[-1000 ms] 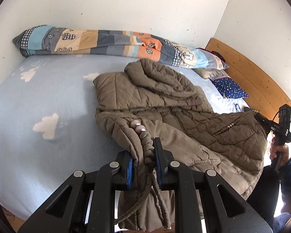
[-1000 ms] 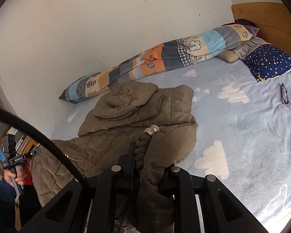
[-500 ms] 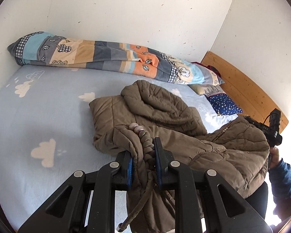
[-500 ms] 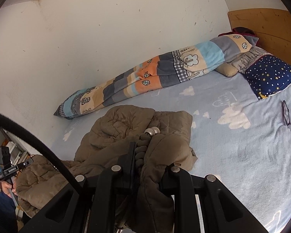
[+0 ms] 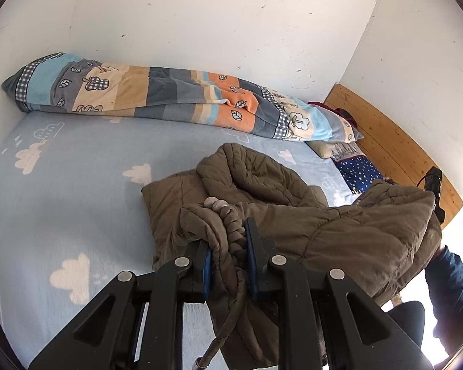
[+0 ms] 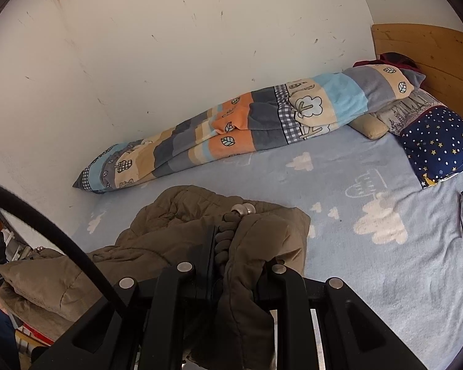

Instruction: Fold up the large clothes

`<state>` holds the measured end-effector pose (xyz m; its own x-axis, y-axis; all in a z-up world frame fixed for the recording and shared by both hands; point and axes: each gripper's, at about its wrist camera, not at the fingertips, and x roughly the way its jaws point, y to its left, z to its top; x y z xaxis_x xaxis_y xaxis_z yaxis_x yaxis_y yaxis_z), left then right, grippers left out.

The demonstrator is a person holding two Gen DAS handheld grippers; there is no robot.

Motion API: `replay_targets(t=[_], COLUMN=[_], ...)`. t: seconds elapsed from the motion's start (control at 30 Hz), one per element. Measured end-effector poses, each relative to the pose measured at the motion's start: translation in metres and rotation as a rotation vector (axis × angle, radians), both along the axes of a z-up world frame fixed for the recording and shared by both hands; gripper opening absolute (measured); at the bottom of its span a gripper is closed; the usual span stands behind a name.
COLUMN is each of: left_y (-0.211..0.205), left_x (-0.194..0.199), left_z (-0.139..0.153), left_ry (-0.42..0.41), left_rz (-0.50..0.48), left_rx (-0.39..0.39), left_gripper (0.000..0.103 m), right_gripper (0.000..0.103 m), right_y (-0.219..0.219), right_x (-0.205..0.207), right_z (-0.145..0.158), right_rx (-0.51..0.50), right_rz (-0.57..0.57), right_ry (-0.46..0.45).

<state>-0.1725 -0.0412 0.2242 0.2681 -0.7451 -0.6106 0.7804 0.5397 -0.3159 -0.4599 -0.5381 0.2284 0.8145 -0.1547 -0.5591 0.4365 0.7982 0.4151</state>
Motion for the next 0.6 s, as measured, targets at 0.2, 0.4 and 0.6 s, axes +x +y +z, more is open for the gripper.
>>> replay_targets(t=[0.2, 0.4, 0.6], left_y=[-0.034, -0.070, -0.111], left_x=[0.048, 0.104, 0.152], left_z=[-0.001, -0.020, -0.062], left_ry=[0.039, 0.096, 0.142], left_rz=[0.037, 0.083, 0.122], left_rx=[0.010, 0.031, 0.098], left_gripper=[0.018, 0.018, 0.018], right_gripper=[0.018, 0.018, 0.018], right_y=[-0.031, -0.072, -0.098], right_x=[0.032, 0.075, 0.127], right_z=[-0.009, -0.028, -0.061], right_rx=[0.021, 0.043, 0.028], right_rz=[-0.018, -0.047, -0.050], right_ry=[0.020, 0.061, 0.139])
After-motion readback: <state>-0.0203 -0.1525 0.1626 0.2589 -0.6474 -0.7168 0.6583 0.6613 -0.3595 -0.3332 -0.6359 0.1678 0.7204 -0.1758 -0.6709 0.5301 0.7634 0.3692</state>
